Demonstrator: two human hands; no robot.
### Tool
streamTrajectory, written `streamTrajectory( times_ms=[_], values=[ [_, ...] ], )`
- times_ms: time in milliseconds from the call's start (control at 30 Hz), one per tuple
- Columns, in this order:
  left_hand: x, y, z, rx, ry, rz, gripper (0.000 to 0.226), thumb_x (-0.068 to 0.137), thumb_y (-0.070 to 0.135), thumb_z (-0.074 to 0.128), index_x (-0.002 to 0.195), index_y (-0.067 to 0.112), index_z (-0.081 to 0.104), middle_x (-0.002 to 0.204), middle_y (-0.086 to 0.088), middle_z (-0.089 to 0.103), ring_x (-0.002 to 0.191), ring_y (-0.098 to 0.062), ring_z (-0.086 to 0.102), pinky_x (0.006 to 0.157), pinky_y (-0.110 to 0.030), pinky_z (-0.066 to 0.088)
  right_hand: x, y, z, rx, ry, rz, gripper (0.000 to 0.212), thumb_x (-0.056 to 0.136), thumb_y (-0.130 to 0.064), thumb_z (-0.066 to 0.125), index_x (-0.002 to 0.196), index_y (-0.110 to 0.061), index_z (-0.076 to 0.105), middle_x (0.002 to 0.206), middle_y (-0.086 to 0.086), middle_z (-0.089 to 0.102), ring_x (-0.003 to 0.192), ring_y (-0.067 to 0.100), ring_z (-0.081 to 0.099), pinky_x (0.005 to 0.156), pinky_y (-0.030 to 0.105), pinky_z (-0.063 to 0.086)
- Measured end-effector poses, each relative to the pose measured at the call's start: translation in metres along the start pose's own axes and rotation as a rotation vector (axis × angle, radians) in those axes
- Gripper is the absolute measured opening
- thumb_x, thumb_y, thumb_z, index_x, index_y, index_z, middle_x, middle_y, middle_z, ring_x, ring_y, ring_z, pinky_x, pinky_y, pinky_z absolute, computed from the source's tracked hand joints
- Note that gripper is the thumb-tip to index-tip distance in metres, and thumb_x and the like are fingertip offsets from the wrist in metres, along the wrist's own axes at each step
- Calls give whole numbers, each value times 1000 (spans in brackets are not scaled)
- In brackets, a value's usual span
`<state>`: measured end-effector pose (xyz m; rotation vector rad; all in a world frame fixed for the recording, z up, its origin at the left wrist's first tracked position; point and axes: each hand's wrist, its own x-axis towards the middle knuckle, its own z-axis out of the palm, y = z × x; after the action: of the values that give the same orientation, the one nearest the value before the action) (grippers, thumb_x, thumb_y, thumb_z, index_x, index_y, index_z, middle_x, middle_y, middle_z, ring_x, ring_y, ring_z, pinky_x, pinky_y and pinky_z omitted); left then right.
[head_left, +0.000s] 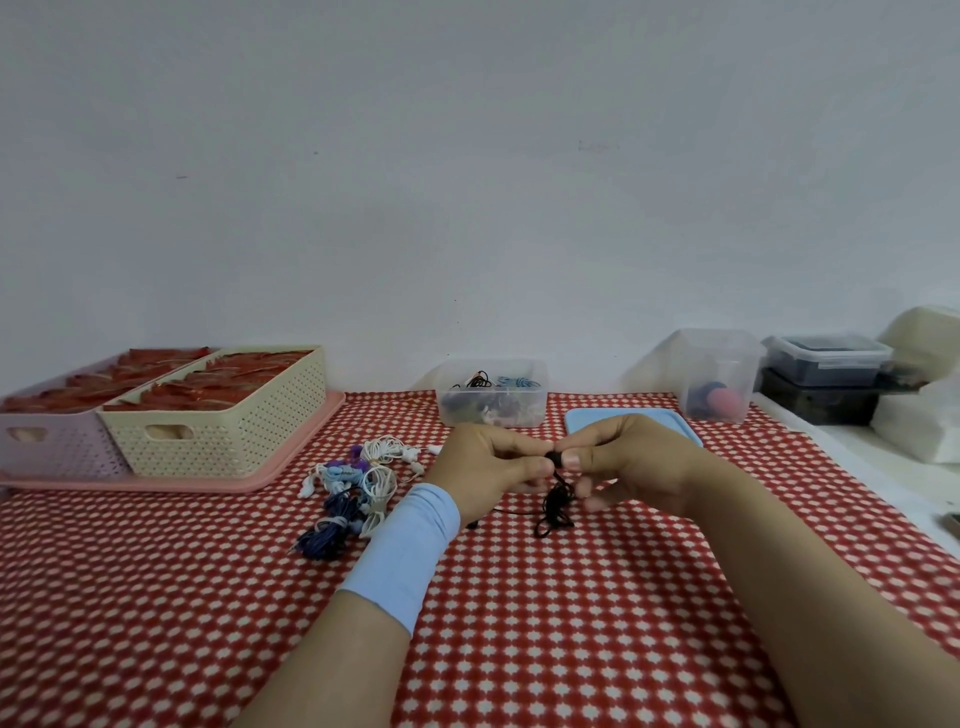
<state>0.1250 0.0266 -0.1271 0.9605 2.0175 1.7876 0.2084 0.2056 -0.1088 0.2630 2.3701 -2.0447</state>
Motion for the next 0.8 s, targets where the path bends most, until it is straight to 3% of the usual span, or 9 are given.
streamTrajectory(
  times_ms=[100, 233, 400, 667, 800],
  values=[
    [-1, 0, 2, -31, -4, -3, 21, 81, -4, 74, 92, 14, 77, 85, -5, 77, 78, -22, 74, 71, -28, 60, 0, -1, -1, 3, -7, 22, 10, 87, -6, 72, 91, -10, 80, 69, 6, 68, 58, 14, 62, 61, 32, 59],
    [0, 3, 4, -170, 50, -13, 18, 84, -3, 71, 97, 9, 76, 82, -2, 76, 77, -16, 73, 76, -32, 61, 0, -3, 3, 125, 38, -85, 13, 88, -6, 70, 101, -7, 74, 71, 6, 70, 61, 17, 64, 60, 34, 58],
    [1, 1, 6, -112, 146, -3, 22, 82, -2, 74, 101, 9, 76, 90, -6, 76, 86, -19, 74, 77, -31, 61, 0, -4, 7, 23, 92, -179, 11, 91, -8, 70, 98, -8, 78, 82, 10, 75, 67, 22, 66, 59, 35, 57],
    [5, -5, 1, 98, 172, 77, 24, 76, 7, 82, 94, 21, 78, 88, 1, 77, 87, -15, 74, 82, -34, 60, 0, -3, 10, -32, 104, -211, 12, 90, -9, 72, 95, -15, 80, 79, 7, 76, 62, 17, 65, 56, 31, 57],
    [3, -4, 0, 238, 205, 141, 22, 76, 14, 83, 93, 26, 78, 87, 12, 76, 85, -1, 70, 83, -19, 55, 1, -1, 9, 9, 94, -124, 11, 88, -16, 74, 95, -9, 80, 87, 10, 77, 64, 19, 65, 57, 33, 57]
  ],
)
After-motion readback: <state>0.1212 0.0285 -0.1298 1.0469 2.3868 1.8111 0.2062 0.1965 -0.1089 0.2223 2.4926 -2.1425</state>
